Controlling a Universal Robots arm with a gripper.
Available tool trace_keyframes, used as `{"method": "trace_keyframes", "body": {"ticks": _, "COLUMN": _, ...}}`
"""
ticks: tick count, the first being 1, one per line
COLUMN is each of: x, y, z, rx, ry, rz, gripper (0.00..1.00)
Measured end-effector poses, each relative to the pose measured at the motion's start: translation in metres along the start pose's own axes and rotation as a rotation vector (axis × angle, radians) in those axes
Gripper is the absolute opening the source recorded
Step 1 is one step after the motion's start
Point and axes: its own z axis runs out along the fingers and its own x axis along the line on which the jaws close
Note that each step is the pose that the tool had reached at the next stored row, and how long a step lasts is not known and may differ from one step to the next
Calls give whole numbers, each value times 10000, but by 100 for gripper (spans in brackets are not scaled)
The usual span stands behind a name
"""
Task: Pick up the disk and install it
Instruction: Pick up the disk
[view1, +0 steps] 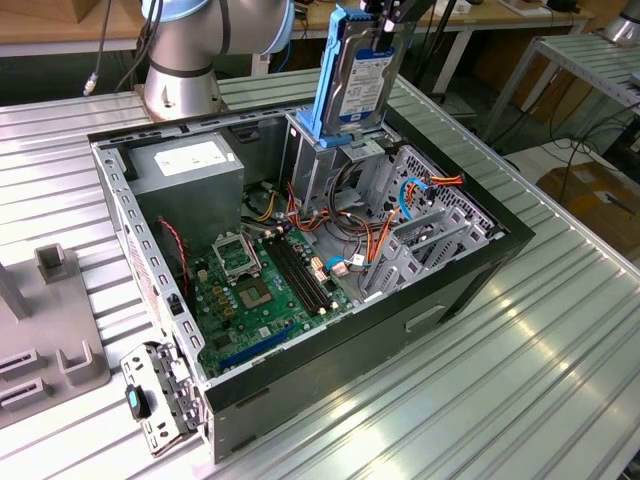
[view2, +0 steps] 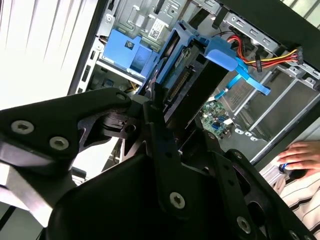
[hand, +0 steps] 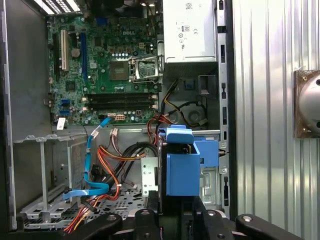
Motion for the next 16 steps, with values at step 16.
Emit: {"method": "trace_keyframes", "body": {"ticks": 16, "x": 79, "y": -2, "z": -31, "rx": 0, "ry": -3, "rz": 0, "gripper": 35}}
